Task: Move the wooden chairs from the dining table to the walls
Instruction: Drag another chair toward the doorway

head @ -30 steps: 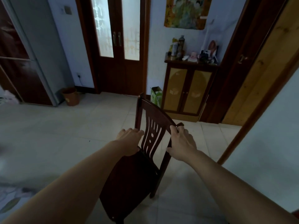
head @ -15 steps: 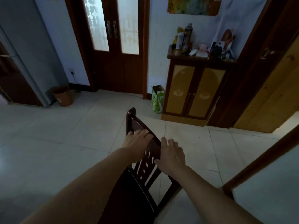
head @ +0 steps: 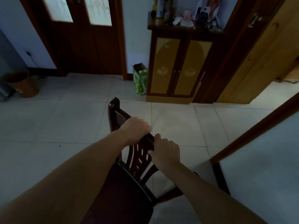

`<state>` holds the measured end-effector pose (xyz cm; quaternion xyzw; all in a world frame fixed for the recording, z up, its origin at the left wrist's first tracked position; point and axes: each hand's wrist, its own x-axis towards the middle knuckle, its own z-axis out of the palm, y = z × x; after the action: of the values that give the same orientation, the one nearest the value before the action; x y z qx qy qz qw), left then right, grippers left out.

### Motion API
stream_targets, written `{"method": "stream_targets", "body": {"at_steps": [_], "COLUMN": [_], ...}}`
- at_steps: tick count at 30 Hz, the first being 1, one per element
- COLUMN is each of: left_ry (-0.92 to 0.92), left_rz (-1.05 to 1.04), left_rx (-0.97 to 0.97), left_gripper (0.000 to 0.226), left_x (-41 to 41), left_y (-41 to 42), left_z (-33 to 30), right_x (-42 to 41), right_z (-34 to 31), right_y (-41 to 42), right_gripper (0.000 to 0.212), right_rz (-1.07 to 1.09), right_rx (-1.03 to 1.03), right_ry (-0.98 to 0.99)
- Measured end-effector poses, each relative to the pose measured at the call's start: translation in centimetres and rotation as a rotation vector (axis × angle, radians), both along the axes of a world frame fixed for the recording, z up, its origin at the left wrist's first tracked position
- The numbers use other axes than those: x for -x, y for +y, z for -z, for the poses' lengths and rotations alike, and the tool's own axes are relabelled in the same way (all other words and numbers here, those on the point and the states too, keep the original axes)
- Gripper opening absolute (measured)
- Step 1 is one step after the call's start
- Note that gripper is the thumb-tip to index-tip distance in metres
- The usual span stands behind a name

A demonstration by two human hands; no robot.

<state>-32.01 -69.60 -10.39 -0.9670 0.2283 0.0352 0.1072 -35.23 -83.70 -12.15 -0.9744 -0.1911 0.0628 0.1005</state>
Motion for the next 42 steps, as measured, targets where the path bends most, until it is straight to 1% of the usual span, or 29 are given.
{"method": "stream_targets", "body": {"at_steps": [4,8,12,18,23,26,32,39,42], "left_ry": [0.050,0.109,0.099,0.050,-0.013,0.005,-0.012,-0.016,-0.004], "left_rz": [0.112,0.166,0.208,0.343,0.470,0.510,0.615,0.737,0.782], "left_rx": [-0.080,-0.142,-0.181,-0.169,-0.132,-0.110,-0.166,-0.093,-0.109], "left_gripper": [0.010,0.014,0.015,0.016,0.021,0.021,0.032,0.028,0.027], "left_x": [-0.4,0.7,2.1,2.2,0.4,-1.2,-6.0,-11.4,-13.2], "left_y": [0.6,0.5,-0.5,-4.9,-10.5,-14.6,-25.1,-37.6,-42.3], "left_z": [-0.8,-2.4,-5.2,-8.6,-9.6,-9.7,-9.5,-8.6,-8.3], "right_x": [0.7,2.2,4.0,5.5,5.5,4.8,1.8,-2.5,-3.9], "right_z": [-0.2,-1.5,-3.9,-7.0,-8.0,-8.1,-7.4,-6.4,-5.9], "right_y": [0.0,-0.2,-1.0,-4.7,-9.5,-13.0,-22.4,-34.0,-38.3], "right_gripper": [0.034,0.034,0.032,0.035,0.034,0.034,0.030,0.032,0.032], "right_rz": [-0.023,-0.049,-0.037,0.078,0.211,0.298,0.417,0.561,0.614], "right_rx": [0.008,0.029,0.021,0.067,0.059,0.062,0.042,0.019,0.015], "right_ry": [-0.029,-0.043,-0.082,-0.122,-0.159,-0.168,-0.247,-0.250,-0.249]}}
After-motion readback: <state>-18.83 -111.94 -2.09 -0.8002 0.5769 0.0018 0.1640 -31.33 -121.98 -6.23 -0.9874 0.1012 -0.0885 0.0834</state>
